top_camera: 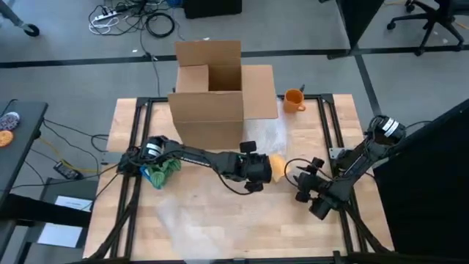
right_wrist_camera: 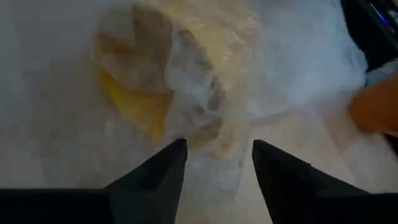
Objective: Wrap mug
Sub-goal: Wrap the yellow mug with the bubble wrap
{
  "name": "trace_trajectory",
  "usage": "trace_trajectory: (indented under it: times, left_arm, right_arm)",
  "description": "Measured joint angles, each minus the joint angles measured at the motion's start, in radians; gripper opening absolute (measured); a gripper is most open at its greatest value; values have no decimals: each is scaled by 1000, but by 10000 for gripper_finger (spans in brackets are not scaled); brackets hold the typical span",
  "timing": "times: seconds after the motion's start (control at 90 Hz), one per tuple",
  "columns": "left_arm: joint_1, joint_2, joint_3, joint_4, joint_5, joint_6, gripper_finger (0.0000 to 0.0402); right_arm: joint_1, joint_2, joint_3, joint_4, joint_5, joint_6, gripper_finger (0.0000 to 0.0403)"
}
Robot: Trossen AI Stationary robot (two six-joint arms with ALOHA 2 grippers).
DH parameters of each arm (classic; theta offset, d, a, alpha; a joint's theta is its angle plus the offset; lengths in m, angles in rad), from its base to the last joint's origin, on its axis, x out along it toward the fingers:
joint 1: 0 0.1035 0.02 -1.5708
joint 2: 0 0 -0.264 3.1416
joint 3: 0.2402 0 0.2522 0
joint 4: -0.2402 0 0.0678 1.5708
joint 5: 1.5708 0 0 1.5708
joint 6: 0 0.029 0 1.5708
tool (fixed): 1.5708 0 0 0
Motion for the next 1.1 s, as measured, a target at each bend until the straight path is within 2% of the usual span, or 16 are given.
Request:
trace_trajectory:
  times: [0.144,0.278,0.344,0.511,0.644,0.9,1.1]
  left_arm:
    - [-7,0,-30,9,2,-27,99]
    - [-34,0,-48,12,4,-37,99]
    - [-47,0,-69,76,27,-52,99]
    - [-63,2,-193,354,182,-56,99]
    - [-67,2,-272,489,210,-101,99]
    - [-84,2,-360,603,218,-109,99]
    - [-87,2,-368,613,221,-106,99]
  right_arm:
    - [-4,0,5,4,63,-1,166]
    - [-11,0,5,24,49,-19,166]
    - [-13,0,5,73,48,-52,166]
    - [-46,0,5,208,48,-202,167]
    - [-84,0,5,250,47,-293,166]
    - [-200,0,6,342,67,-455,164]
    - [-301,0,5,576,38,-706,147]
